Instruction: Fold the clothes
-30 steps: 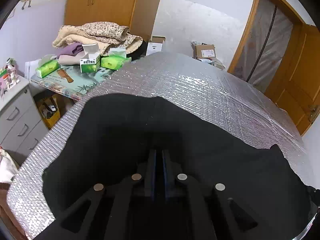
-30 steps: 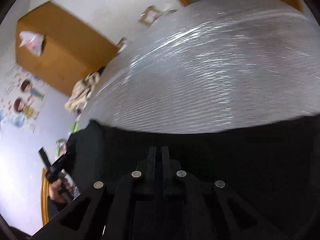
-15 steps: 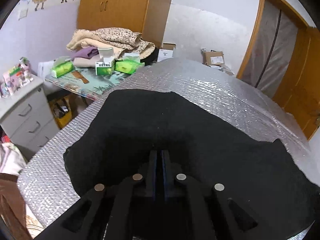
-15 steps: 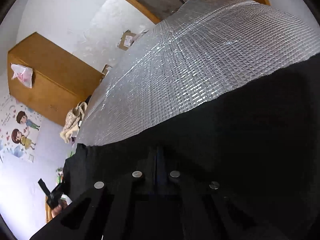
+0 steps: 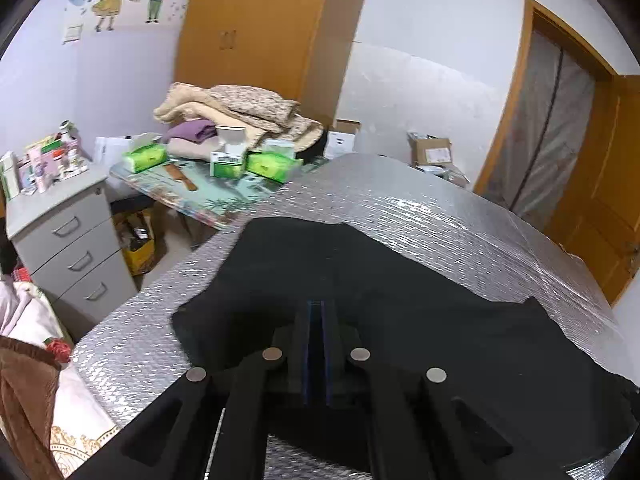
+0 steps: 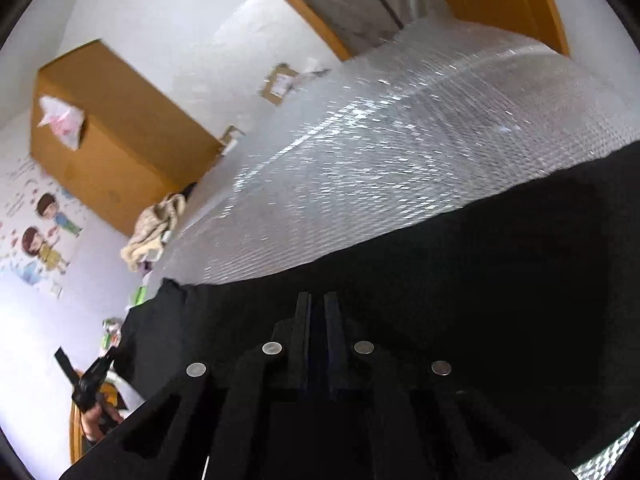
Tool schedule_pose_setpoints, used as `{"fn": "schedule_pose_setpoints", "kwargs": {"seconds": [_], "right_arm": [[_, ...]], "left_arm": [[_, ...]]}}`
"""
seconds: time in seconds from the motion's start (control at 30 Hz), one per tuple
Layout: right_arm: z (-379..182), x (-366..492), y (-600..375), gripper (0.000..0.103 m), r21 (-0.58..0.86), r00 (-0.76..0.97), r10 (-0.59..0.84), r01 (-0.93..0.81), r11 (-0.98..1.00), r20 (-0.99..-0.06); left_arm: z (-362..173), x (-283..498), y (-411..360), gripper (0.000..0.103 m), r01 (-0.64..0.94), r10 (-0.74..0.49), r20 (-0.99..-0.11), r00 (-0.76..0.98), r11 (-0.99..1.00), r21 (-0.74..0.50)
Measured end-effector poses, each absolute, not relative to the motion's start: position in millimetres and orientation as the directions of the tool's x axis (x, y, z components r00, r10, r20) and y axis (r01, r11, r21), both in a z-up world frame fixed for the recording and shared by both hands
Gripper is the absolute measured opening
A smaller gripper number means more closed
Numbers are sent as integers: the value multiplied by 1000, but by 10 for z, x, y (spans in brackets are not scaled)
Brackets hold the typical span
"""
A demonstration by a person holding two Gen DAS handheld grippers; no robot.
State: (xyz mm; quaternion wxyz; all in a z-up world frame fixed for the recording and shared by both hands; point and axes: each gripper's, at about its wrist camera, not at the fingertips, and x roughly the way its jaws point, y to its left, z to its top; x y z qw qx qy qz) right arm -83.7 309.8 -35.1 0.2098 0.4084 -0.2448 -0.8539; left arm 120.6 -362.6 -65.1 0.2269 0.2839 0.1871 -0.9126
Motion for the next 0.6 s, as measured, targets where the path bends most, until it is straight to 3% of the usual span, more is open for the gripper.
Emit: {"fn": "schedule_pose_setpoints", "kwargs": {"seconds": [0.13, 0.5, 0.6], "right_arm": [[-437, -811, 2968, 13, 536, -547, -538, 182, -824, -641], [-192, -715, 2468, 18, 505, -530, -604, 337, -794, -596], [-216, -683, 2180, 18, 492, -488, -629, 392, -777, -605]], "left_arm": [[-863, 1203, -3795, 4, 551, -284, -660, -696, -800, -238], [-597, 1267, -3323, 10, 435, -219, -582, -783, -861, -262], [-695, 1246, -3281, 10, 438, -203, -604, -771, -858, -270]]}}
